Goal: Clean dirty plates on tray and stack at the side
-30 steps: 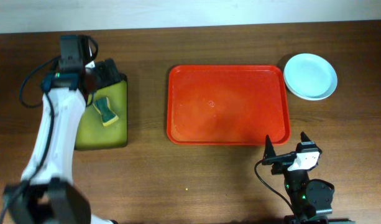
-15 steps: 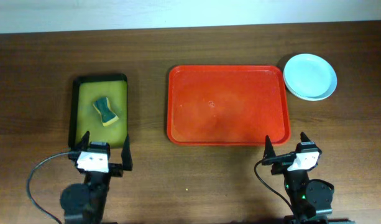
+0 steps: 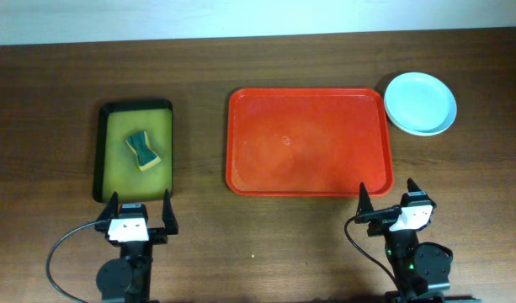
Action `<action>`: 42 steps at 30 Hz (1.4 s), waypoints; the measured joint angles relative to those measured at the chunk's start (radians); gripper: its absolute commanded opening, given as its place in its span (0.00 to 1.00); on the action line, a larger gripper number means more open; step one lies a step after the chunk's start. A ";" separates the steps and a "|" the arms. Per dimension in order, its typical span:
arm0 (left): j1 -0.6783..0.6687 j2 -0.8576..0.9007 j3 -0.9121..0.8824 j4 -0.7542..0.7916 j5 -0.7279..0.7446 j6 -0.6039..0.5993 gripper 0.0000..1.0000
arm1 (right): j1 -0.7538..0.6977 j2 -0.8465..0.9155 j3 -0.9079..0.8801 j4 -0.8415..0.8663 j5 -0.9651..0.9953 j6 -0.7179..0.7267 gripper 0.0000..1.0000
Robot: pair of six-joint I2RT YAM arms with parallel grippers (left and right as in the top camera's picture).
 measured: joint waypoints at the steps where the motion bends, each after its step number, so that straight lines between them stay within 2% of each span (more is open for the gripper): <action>1: 0.000 0.000 0.000 0.000 0.000 -0.024 0.99 | 0.000 0.000 0.000 0.000 0.000 0.001 0.99; 3: 0.000 0.000 0.000 -0.001 -0.016 -0.079 0.99 | 0.000 0.000 0.000 0.000 0.000 0.000 0.99; 7: 0.000 0.000 0.000 -0.001 -0.045 -0.097 0.99 | 0.000 0.000 0.000 0.000 0.000 0.000 0.99; 42: 0.000 0.000 0.000 -0.001 -0.044 -0.096 0.99 | 0.000 0.000 0.000 0.000 0.000 0.000 0.99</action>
